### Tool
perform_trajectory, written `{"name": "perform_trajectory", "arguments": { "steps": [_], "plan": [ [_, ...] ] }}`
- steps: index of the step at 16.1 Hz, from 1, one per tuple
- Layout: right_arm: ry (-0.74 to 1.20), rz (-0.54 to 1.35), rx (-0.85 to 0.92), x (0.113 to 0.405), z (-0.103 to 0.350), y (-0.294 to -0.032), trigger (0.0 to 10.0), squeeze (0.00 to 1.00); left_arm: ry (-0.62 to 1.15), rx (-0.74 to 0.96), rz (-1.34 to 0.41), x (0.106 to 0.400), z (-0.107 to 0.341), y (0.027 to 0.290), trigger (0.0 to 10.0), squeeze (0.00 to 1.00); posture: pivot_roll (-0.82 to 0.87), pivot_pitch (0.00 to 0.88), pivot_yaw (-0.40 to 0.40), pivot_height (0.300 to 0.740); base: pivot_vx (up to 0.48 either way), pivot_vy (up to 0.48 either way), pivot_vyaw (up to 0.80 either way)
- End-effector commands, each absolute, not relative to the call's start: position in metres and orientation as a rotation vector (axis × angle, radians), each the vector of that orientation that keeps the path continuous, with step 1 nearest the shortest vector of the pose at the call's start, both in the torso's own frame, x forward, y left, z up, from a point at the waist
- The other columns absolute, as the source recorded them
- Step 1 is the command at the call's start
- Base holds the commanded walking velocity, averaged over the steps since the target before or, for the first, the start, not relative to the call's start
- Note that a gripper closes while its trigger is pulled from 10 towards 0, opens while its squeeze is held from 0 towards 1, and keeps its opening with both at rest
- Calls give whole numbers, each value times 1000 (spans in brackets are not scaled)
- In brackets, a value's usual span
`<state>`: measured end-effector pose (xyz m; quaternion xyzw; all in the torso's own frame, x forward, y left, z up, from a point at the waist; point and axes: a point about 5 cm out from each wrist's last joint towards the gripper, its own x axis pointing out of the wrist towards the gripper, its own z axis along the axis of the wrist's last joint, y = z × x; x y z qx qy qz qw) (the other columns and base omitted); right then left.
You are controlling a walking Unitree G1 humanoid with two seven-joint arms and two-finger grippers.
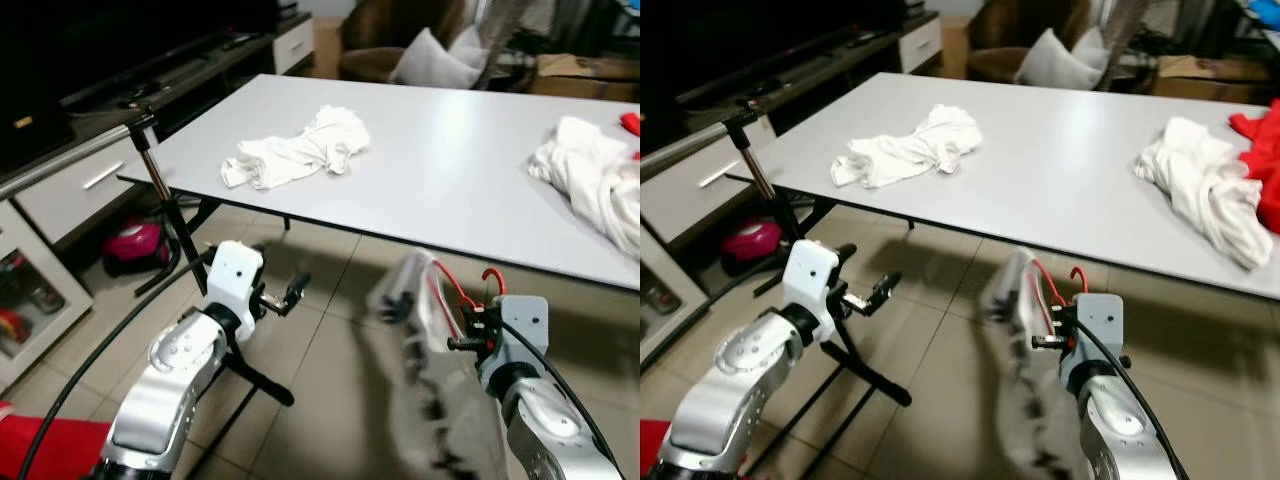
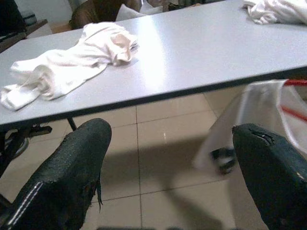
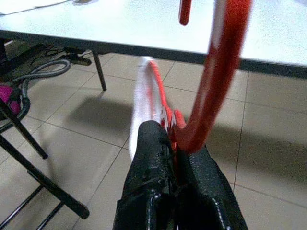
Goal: Hang hanger
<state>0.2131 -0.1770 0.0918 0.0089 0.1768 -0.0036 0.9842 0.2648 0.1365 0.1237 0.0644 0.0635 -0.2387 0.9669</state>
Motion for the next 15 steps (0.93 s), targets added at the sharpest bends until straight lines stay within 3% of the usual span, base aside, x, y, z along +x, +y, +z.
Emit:
{"name": "perform_trajectory", "arguments": {
  "steps": [1,6,9,13,14,15],
  "plan": [
    [319,19,36,217,99,-169,10000,0,156,152,-440,266,121,151,10000,0,-126,0,69,740,0,480,0],
    [318,4,32,217,99,-171,10000,0,152,155,-444,269,122,149,10000,0,-130,0,73,740,0,480,-628],
    [314,0,31,218,100,-171,10000,0,134,200,-440,273,124,147,10000,0,-131,0,76,740,0,-480,-800],
    [293,-2,28,221,102,-171,10000,0,98,130,-476,284,134,142,10000,0,-132,0,77,740,0,-62,0],
    [290,0,25,222,103,-171,10000,0,98,103,-518,287,138,141,10000,973,-132,0,77,740,0,0,0],
    [289,0,24,222,103,-170,10000,0,86,90,-563,289,144,139,10000,1000,-131,0,76,740,0,0,0]
  ]
}}
